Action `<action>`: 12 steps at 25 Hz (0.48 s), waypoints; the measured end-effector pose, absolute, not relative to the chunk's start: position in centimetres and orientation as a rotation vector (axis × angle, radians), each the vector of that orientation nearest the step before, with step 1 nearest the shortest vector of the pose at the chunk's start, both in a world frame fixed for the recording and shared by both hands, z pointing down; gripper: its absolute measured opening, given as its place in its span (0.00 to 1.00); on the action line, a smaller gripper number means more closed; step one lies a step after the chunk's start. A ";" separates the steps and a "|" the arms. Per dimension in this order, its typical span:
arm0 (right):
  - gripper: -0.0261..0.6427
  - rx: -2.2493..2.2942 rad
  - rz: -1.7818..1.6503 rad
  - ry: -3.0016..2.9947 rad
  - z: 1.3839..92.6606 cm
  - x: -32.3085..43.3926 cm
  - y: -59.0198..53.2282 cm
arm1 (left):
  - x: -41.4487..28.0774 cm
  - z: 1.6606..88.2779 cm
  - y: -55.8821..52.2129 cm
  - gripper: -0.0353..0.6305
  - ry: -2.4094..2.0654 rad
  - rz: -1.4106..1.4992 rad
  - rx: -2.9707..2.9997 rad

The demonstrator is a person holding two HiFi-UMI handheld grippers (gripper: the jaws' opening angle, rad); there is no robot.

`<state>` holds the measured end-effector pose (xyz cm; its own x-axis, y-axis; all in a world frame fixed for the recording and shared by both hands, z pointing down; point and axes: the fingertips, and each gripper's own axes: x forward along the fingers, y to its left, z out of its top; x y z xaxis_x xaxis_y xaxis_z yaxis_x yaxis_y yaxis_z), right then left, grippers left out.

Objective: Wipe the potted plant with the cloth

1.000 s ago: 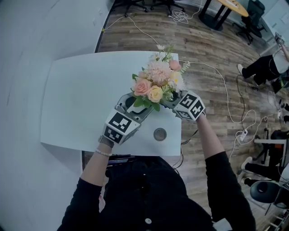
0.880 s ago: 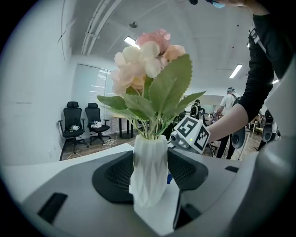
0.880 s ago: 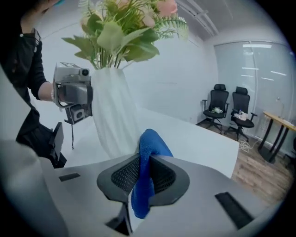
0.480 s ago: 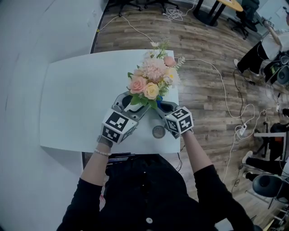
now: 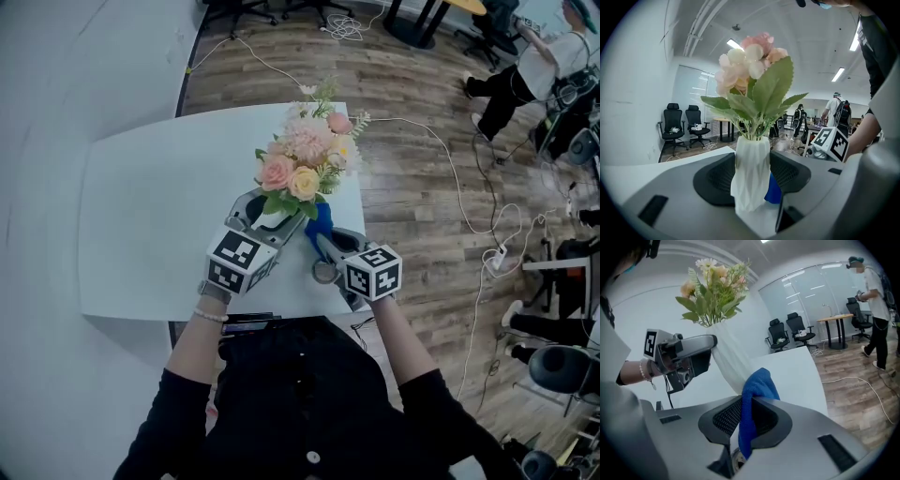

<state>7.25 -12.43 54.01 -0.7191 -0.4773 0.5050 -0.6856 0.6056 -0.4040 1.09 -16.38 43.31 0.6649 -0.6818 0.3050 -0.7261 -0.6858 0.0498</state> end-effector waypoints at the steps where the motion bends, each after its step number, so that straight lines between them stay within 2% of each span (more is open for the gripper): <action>1: 0.15 0.968 0.849 -2.490 53.6 7.5 -12.3 | 1.1 43.3 -16.4 0.42 -1.153 0.393 2.713; 5: 0.15 1.145 0.808 -2.482 51.6 9.0 -12.4 | 1.2 43.3 -16.5 0.41 -1.136 0.390 2.724; 12: 0.15 1.455 0.542 -2.475 46.6 11.3 -13.0 | 1.1 43.2 -16.5 0.42 -1.100 0.381 2.759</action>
